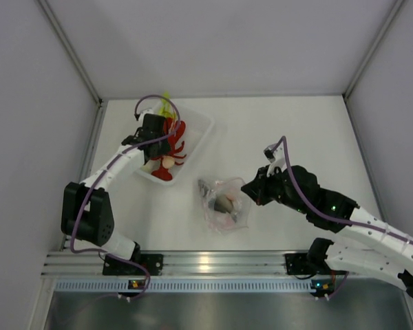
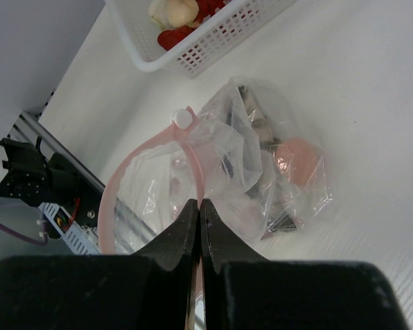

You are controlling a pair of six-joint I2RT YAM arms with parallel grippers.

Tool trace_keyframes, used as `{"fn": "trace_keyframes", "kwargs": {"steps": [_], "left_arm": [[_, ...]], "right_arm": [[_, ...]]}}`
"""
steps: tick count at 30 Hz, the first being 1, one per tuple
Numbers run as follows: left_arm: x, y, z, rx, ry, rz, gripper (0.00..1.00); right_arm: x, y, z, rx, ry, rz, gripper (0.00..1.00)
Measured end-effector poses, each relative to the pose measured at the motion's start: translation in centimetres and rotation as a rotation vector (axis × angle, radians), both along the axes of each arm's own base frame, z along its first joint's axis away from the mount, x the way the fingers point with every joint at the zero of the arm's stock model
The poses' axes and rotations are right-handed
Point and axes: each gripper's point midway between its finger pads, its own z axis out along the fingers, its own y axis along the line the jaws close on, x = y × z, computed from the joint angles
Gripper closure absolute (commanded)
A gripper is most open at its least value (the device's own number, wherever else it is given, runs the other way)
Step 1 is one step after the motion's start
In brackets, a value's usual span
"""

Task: Open the zip-top bag and remove the fake food
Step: Place the fake vegetable in the bin, then pick up the fake fish from the zipper food storage bag.

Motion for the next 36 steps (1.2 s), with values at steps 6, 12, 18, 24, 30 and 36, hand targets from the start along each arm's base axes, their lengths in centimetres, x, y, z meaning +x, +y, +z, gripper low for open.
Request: {"fn": "trace_keyframes", "kwargs": {"steps": [6, 12, 18, 24, 30, 36], "left_arm": [[0.2, -0.9, 0.2, -0.057, -0.007, -0.031, 0.36], [-1.1, -4.1, 3.9, -0.217, -0.058, -0.170, 0.26], [-6.7, -10.1, 11.2, -0.388, -0.191, -0.434, 0.24], [-16.7, -17.8, 14.6, -0.487, -0.229, -0.746, 0.02], [-23.1, -21.2, 14.8, -0.490, -0.237, -0.857, 0.02], [-24.9, -23.2, 12.3, -0.415, -0.210, -0.827, 0.07]], "right_arm": [[0.0, 0.1, -0.1, -0.005, 0.002, 0.002, 1.00], [0.2, 0.6, -0.9, -0.026, 0.019, 0.009, 1.00], [0.7, 0.8, -1.5, -0.037, 0.029, -0.013, 1.00], [1.3, 0.7, -1.7, -0.038, 0.036, -0.052, 1.00], [2.1, 0.2, -1.8, -0.029, 0.043, -0.123, 1.00], [3.0, -0.9, -0.8, 0.034, 0.041, -0.231, 1.00]]}}
